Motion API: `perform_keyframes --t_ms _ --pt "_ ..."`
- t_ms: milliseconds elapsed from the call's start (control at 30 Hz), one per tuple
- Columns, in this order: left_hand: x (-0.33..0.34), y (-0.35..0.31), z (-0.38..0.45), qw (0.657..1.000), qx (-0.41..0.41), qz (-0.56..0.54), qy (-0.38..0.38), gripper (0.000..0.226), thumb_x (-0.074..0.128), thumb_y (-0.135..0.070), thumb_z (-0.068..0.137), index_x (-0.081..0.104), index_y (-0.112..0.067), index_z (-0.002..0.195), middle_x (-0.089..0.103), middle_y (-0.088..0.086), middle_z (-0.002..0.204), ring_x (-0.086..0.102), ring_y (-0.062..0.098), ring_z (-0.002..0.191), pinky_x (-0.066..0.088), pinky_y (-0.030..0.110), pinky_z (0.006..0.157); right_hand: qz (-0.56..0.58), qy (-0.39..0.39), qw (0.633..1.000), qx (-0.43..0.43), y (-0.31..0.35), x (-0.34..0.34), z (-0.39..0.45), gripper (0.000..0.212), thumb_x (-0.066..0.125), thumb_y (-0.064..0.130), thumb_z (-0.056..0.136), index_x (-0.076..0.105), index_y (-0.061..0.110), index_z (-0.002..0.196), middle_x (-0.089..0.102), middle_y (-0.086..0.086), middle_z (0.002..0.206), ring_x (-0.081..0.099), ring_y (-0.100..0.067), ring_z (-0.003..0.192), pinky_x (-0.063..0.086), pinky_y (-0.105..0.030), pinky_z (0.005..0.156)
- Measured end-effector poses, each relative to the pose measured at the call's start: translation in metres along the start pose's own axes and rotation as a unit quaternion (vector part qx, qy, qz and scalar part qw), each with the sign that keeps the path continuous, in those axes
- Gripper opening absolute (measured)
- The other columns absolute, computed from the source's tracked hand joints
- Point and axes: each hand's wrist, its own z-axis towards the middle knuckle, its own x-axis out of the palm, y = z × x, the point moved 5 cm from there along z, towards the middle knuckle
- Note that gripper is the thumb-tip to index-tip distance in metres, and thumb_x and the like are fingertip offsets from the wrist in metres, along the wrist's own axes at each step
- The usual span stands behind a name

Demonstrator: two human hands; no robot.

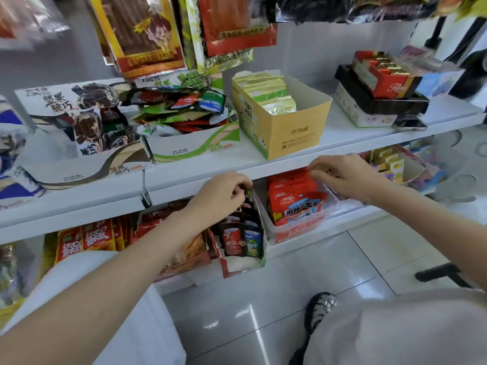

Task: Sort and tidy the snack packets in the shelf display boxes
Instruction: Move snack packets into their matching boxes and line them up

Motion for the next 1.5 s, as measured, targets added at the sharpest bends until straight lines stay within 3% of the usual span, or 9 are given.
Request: perform_keyframes --t_ms 133,267,367,467,667,967,1133,1300,1500 --pt "-0.063 0.016 -0.028 0.992 -0.010 0.020 -0.127 0.027 0.045 -0.008 0.093 0.061 -0.015 0.113 0.055 -0.003 0.104 0.056 0.017 0.094 0.043 0.028 0.084 0.101 -0.086 0.991 -0.020 0.050 -0.027 0.014 0.016 0.054 0.021 0.092 0.065 0.014 0.100 0.071 -0.001 0.086 0.065 -0.015 0.080 0.046 -0.013 0.072" --pt "-0.110 0.037 -0.049 0.972 -0.030 0.097 -0.212 0.032 0.045 -0.005 0.091 0.057 -0.011 0.120 0.052 0.004 0.126 0.042 0.024 0.118 0.034 0.031 0.096 0.078 -0.133 0.984 -0.088 0.108 -0.030 0.056 0.022 0.058 0.020 0.089 0.063 0.011 0.109 0.066 -0.002 0.097 0.062 -0.021 0.086 0.046 -0.023 0.076" --pt "-0.121 0.056 -0.056 0.971 -0.061 0.149 -0.179 0.044 0.045 -0.006 0.090 0.046 -0.014 0.133 0.038 0.005 0.142 0.030 0.026 0.129 0.026 0.035 0.105 0.005 -0.098 0.988 -0.123 0.139 -0.009 0.107 0.041 0.057 0.025 0.090 0.051 0.011 0.127 0.055 -0.011 0.124 0.053 -0.028 0.108 0.033 -0.019 0.080" --pt "-0.120 0.069 -0.057 0.974 -0.080 0.172 -0.126 0.050 0.042 -0.008 0.091 0.037 -0.015 0.140 0.025 0.003 0.151 0.019 0.023 0.136 0.017 0.033 0.110 -0.081 -0.089 0.989 -0.081 0.152 0.013 0.144 0.048 0.056 0.026 0.089 0.044 0.014 0.134 0.051 -0.012 0.131 0.040 -0.033 0.121 0.033 -0.038 0.096" --pt "-0.119 0.074 -0.055 0.973 -0.055 0.180 -0.134 0.045 0.044 -0.007 0.091 0.043 -0.011 0.136 0.026 0.006 0.151 0.021 0.025 0.136 0.017 0.033 0.111 -0.166 -0.194 0.964 -0.078 0.159 -0.001 0.154 0.027 0.052 0.003 0.086 0.066 0.007 0.110 0.064 -0.024 0.089 0.053 -0.037 0.091 0.042 -0.040 0.074" --pt "-0.120 0.075 -0.054 0.976 -0.062 0.171 -0.123 0.052 0.044 -0.012 0.090 0.035 -0.015 0.141 0.022 0.002 0.153 0.017 0.020 0.138 0.014 0.032 0.113 -0.083 -0.323 0.922 -0.197 0.177 -0.061 0.122 0.016 0.058 0.004 0.082 0.069 0.001 0.094 0.067 -0.014 0.084 0.052 -0.038 0.093 0.043 -0.051 0.077" --pt "-0.129 0.077 -0.056 0.977 -0.070 0.125 -0.157 0.049 0.044 -0.010 0.090 0.038 -0.015 0.139 0.031 0.001 0.148 0.023 0.018 0.136 0.017 0.028 0.111 -0.227 -0.194 0.911 -0.285 0.196 -0.070 0.109 0.023 0.053 0.021 0.085 0.064 0.001 0.090 0.060 -0.019 0.104 0.051 -0.044 0.098 0.045 -0.053 0.075" --pt "-0.138 0.088 -0.065 0.974 -0.092 0.115 -0.173 0.048 0.045 -0.011 0.090 0.041 -0.017 0.137 0.032 0.000 0.148 0.024 0.019 0.136 0.021 0.033 0.112 -0.370 -0.008 0.893 -0.254 0.235 -0.023 0.134 0.032 0.048 0.029 0.094 0.058 0.012 0.120 0.030 -0.008 0.145 0.016 -0.029 0.137 0.022 -0.047 0.108" --pt "-0.158 0.105 -0.074 0.953 -0.137 0.122 -0.241 0.042 0.046 -0.013 0.090 0.046 -0.014 0.132 0.038 0.001 0.142 0.029 0.021 0.130 0.025 0.031 0.107 -0.394 -0.006 0.884 -0.251 0.280 0.014 0.193 0.031 0.047 0.021 0.095 0.056 0.008 0.122 0.043 -0.013 0.138 0.035 -0.032 0.128 0.037 -0.043 0.098"
